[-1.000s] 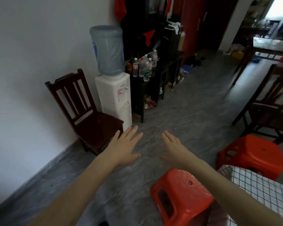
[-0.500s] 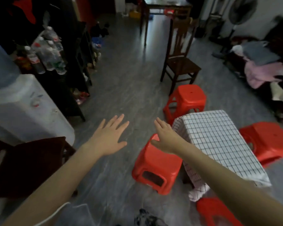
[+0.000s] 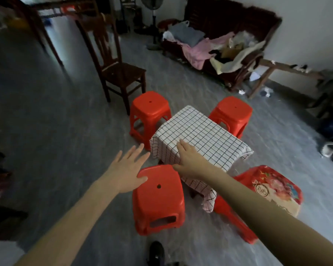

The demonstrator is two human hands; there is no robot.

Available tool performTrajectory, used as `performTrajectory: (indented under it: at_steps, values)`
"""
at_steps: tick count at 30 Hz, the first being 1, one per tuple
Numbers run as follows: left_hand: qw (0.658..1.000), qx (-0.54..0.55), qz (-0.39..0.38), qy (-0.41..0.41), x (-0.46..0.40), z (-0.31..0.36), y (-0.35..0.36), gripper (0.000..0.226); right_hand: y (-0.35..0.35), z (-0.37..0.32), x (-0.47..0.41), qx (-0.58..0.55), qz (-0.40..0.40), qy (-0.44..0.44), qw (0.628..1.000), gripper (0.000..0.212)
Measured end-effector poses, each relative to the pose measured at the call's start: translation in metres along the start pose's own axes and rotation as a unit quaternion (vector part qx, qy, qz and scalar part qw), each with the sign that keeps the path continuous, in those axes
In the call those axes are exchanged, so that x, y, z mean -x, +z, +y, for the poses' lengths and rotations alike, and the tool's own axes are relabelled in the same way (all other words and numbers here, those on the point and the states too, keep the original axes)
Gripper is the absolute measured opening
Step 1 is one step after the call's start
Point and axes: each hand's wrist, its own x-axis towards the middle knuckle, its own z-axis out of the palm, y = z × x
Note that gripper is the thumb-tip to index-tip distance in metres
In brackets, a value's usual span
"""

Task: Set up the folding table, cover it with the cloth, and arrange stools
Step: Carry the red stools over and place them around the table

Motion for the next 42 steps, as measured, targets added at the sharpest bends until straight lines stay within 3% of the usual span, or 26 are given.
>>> performTrajectory:
  at_steps: [10,22,29,34,42]
  values:
    - [0.992,-0.046,0.027,0.11,-0.086,-0.013,-0.023,0.08,-0.009,0.019,-0.012,-0.031,0.048,0.117,0.992,0.084]
    - [0.954,-0.125,-0.065,0.265,-0.108,-0.063,0.004,0.077,0.053,-0.033,0.009,-0.087,0.071,0.287,0.951,0.09]
    - [0.956,-0.095,-0.072,0.269,-0.13,-0.104,0.022,0.081,0.087,-0.068,-0.001,-0.12,0.107,0.341,0.926,0.091]
    - [0.96,-0.041,-0.068,0.268,-0.151,-0.097,0.067,0.081,0.135,-0.062,0.0,-0.133,0.114,0.362,0.915,0.092]
    - [0.96,-0.008,-0.096,0.262,-0.179,-0.086,0.207,0.086,0.243,-0.018,-0.027,-0.152,0.075,0.366,0.915,0.096]
